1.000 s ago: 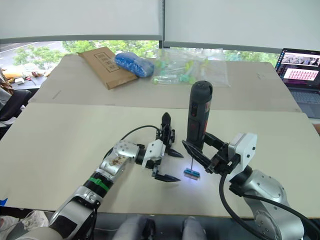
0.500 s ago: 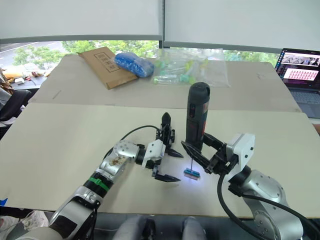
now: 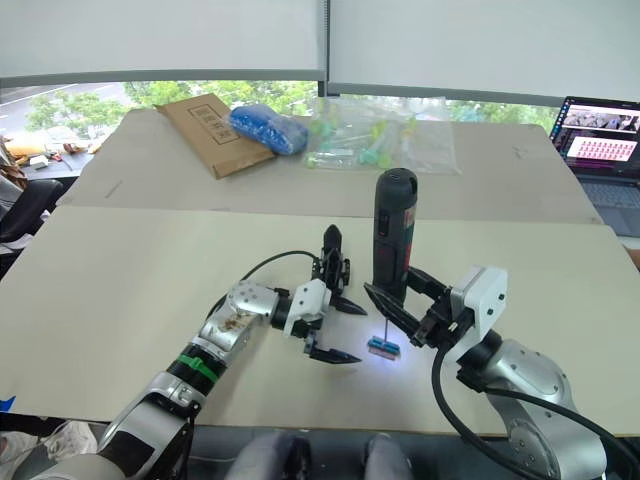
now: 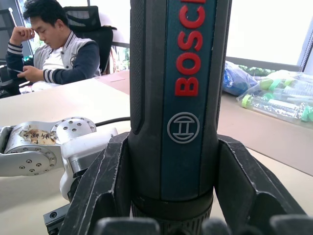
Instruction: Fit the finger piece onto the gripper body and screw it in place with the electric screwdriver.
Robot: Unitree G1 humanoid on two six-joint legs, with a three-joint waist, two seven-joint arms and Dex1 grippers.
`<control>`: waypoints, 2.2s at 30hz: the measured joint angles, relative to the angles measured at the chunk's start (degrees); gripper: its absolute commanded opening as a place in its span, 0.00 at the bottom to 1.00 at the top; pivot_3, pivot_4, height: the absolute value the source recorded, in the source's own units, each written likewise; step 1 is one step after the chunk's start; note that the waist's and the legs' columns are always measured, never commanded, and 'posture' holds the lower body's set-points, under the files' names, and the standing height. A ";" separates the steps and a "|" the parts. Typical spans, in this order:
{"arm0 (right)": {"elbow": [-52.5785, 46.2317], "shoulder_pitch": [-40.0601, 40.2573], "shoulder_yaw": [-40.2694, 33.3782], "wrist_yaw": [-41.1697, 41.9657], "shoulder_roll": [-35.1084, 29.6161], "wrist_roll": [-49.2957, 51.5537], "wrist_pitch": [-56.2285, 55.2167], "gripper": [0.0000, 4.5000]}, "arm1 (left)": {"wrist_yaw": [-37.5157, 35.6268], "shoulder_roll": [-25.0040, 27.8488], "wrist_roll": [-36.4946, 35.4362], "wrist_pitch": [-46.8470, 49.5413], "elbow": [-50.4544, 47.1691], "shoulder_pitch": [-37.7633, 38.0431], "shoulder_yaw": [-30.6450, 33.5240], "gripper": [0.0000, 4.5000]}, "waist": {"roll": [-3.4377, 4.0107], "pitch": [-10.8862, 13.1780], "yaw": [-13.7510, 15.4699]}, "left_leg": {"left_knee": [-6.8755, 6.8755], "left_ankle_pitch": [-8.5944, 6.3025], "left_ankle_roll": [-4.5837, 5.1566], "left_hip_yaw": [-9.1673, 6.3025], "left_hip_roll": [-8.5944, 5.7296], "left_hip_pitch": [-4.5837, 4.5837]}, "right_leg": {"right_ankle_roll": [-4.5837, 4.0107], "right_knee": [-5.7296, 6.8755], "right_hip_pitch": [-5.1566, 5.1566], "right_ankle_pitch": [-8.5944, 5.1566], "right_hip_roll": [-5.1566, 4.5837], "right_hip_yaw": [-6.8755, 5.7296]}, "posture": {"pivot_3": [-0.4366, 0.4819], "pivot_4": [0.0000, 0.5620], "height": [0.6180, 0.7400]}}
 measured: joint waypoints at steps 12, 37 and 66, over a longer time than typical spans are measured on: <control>-0.01 0.08 0.00 0.08 -0.07 0.12 0.03 0.43 | 0.11 -0.17 0.02 -0.09 0.76 0.00 0.00 1.00 | 0.00 0.00 0.00 | 0.00 0.00 0.00 0.00 0.00 0.00 | 0.00 0.00 0.00 0.00 0.00 0.00 | 0.48 0.27 1.00; -0.01 0.63 0.25 0.78 -0.73 -0.08 0.02 0.43 | 0.36 -0.23 0.02 -1.14 0.82 -0.01 0.00 1.00 | 0.00 0.00 0.00 | 0.01 0.00 0.00 0.00 0.00 0.00 | 0.00 0.00 0.00 0.00 0.00 -0.01 | 0.48 0.27 1.00; 0.49 -0.02 -0.94 1.00 -1.01 2.02 -0.09 0.43 | 0.53 -0.46 0.05 -1.27 0.88 -0.01 0.00 1.00 | 0.00 0.00 0.02 | 0.02 0.00 0.00 0.00 0.00 0.00 | 0.00 0.01 0.01 0.00 0.00 -0.01 | 0.48 0.27 1.00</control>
